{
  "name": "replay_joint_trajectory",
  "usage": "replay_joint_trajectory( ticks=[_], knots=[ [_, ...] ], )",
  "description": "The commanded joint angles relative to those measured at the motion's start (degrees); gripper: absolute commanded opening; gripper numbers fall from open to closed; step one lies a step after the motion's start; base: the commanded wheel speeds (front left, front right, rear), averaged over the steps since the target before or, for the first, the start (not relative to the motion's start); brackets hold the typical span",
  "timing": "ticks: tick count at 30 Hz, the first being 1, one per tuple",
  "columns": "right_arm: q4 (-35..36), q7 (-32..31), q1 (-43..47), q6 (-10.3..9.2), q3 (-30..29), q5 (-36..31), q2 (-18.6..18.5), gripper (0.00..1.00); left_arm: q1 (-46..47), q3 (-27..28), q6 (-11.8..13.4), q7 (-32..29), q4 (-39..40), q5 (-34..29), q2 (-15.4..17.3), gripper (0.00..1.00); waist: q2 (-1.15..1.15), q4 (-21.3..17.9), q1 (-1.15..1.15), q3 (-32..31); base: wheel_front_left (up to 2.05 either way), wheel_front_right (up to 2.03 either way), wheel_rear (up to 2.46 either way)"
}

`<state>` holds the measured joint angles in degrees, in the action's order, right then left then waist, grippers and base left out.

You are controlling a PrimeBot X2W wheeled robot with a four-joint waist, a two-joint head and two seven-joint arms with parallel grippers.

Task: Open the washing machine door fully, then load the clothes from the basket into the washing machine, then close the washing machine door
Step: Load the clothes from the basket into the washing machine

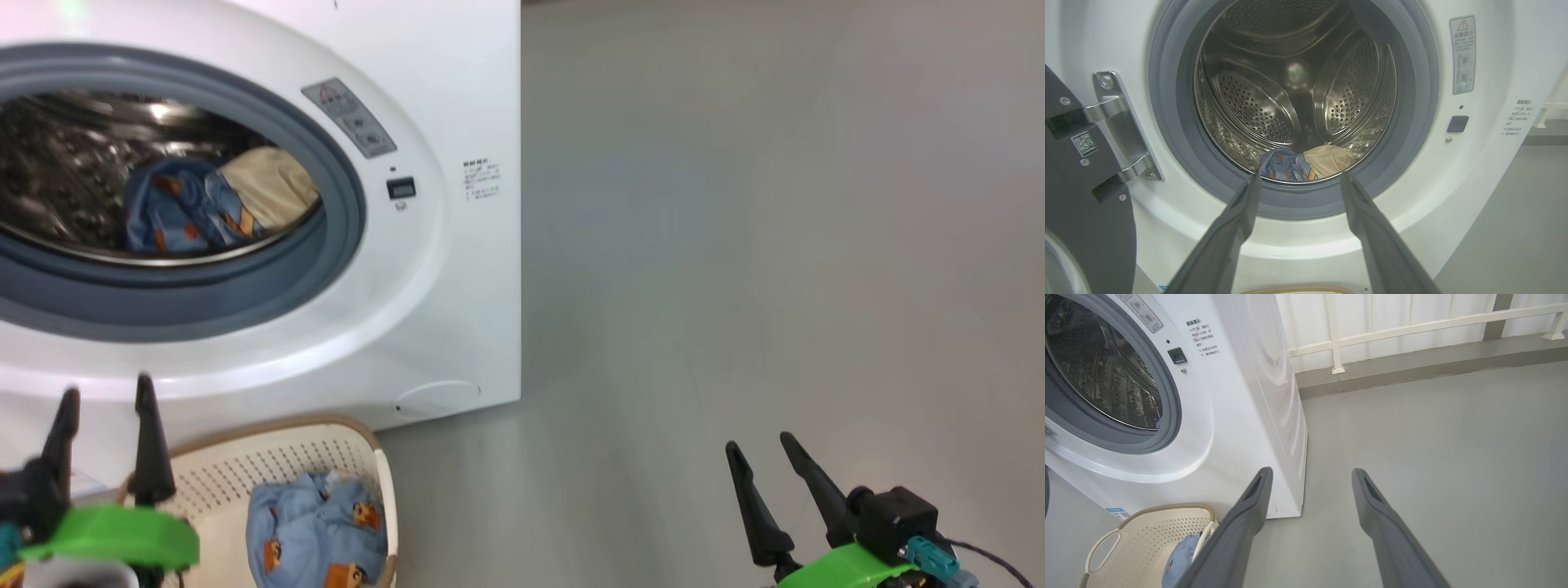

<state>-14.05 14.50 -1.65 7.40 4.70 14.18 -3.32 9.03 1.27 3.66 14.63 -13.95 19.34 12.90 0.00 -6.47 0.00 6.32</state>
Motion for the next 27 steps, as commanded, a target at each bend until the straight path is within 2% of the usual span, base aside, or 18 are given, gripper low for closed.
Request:
replay_joint_trajectory(
  ticks=[1, 10, 18, 27],
  knots=[
    [1.22, 0.5, 0.24, 0.09, 1.24, -0.5, -0.45, 1.0, -0.79, 2.38, 1.01, 0.36, 2.57, -1.19, 1.6, 1.0, 0.0, -0.16, 0.0, -2.24, 0.0, 0.0, 0.0],
    [2.1, 0.5, 1.94, 0.09, 0.24, -0.56, -0.5, 1.0, -10.15, 4.47, 2.16, 0.37, 8.55, -2.98, -0.7, 1.0, 0.0, -0.22, 0.0, -4.5, 0.0, 0.0, 0.0],
    [3.29, 0.5, 2.65, 0.09, -0.26, -1.43, -0.98, 1.0, -16.68, 5.18, 1.7, 0.37, 11.52, -5.07, -3.76, 1.0, 0.0, 0.08, 0.0, -5.12, 0.0, 0.0, 0.0],
    [4.15, 0.5, 2.33, 0.09, -0.05, -1.96, -1.35, 1.0, -19.66, 6.08, 0.92, 0.37, 11.75, -6.54, -6.56, 1.0, 0.0, 0.23, 0.0, -5.01, 0.0, 0.0, 0.0]
  ],
)
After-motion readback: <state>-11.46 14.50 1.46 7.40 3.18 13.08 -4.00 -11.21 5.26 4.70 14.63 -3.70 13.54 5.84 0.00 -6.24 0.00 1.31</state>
